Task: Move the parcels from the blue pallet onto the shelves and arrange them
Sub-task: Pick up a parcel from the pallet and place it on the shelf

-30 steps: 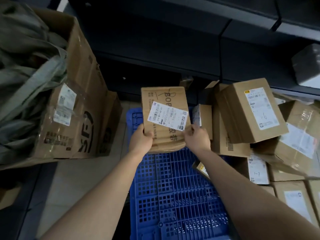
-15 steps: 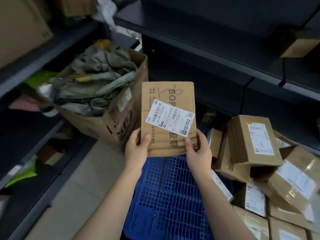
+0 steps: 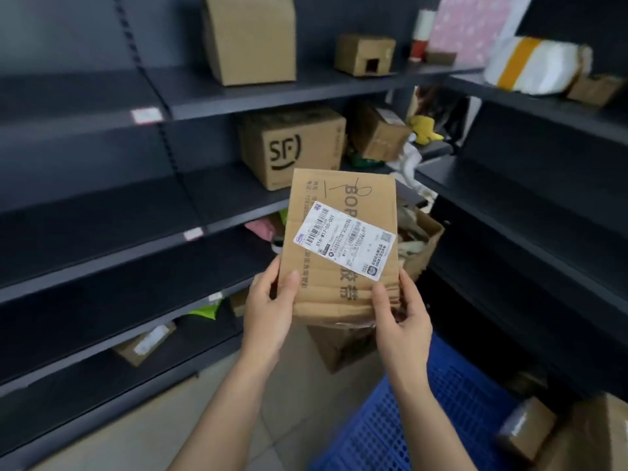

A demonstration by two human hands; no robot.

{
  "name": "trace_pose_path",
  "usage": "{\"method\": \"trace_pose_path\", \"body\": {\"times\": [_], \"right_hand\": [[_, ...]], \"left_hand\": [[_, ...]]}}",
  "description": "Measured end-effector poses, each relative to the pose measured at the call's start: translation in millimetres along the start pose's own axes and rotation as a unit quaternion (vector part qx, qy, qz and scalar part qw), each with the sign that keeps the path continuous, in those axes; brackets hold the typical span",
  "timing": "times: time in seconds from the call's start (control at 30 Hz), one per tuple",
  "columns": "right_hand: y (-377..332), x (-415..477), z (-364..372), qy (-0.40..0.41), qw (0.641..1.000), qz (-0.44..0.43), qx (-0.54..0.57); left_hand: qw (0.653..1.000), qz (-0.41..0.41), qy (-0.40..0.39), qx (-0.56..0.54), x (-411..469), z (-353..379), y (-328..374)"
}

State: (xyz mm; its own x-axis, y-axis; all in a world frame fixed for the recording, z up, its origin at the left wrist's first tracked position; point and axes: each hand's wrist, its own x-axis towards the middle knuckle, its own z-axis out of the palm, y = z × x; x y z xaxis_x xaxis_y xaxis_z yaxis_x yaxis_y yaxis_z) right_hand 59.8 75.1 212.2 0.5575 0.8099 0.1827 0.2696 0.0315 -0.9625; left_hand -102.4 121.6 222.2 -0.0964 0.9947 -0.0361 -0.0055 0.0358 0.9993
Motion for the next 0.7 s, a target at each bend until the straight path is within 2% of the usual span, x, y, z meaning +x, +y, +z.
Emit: {"method": "trace_pose_path", "body": {"times": [0.27,0.7], "right_hand": [[-85,-28,133,-0.128,0.986,-0.074,0.078],[-234,-87,327,-0.256,0.937,-0.175,0.161]], "left_hand": [[0.987,0.077,0.141,0.004,10,-148,62],[0.964,0.197,0.180,0.028,43,-374,151]]}}
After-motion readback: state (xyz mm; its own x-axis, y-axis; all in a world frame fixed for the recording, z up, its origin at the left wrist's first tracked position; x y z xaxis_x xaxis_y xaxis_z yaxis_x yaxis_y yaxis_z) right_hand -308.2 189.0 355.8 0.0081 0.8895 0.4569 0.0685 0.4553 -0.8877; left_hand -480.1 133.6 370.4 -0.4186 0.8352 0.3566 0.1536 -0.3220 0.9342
